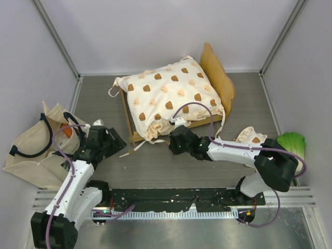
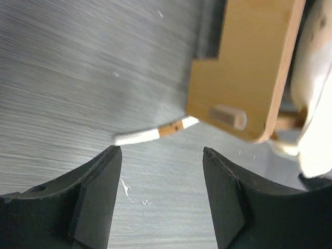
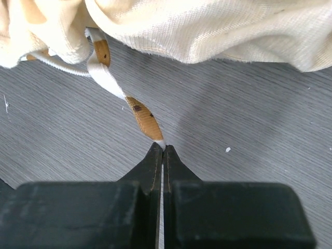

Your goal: Set up the pet bed

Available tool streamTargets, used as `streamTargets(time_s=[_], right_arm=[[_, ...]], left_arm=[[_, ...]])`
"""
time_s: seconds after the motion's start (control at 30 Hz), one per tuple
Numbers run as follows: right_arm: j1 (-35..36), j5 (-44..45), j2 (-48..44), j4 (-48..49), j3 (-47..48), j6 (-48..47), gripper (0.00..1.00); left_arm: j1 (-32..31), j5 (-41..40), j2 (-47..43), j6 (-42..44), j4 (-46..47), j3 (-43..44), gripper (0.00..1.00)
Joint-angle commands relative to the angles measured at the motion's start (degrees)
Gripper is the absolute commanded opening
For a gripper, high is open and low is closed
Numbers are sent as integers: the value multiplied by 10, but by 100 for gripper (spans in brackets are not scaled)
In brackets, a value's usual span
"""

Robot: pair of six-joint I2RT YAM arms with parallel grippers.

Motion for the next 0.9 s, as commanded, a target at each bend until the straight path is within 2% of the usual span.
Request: streamTargets(time_s=[0.0,0.03,0.1,0.17,0.27,0.43,0.53,0.7,0.87], right_arm=[[2,-6,7,26,9,3,1],[3,-7,9,26,10,1,1],[3,-9,12,27,12,1,1],[2,-12,14,27,11,3,1],[2,-20,17,26,12,4,1],[2,-25,18,45,14,5,1],[2,-24,17,45,16,3,1],[2,-26,16,45,18,3,1],[2,-28,16,45,21,2,1]], left_arm=[[-118,-8,-9,-18,62,-12,68],[-142,-58,-11,-19,65,-13,69],[-207,-93,-16,-13,82,-26,70],[-250,-144,-8,-5,114,-42,77],[-279,-175,20,24,141,-62,78],[-307,-209,49,63,183,-77,81],[-309,-201,69,83,232,-93,83],[-310,-207,126,82,235,-68,84],[-310,-214,224,49,200,-29,84]])
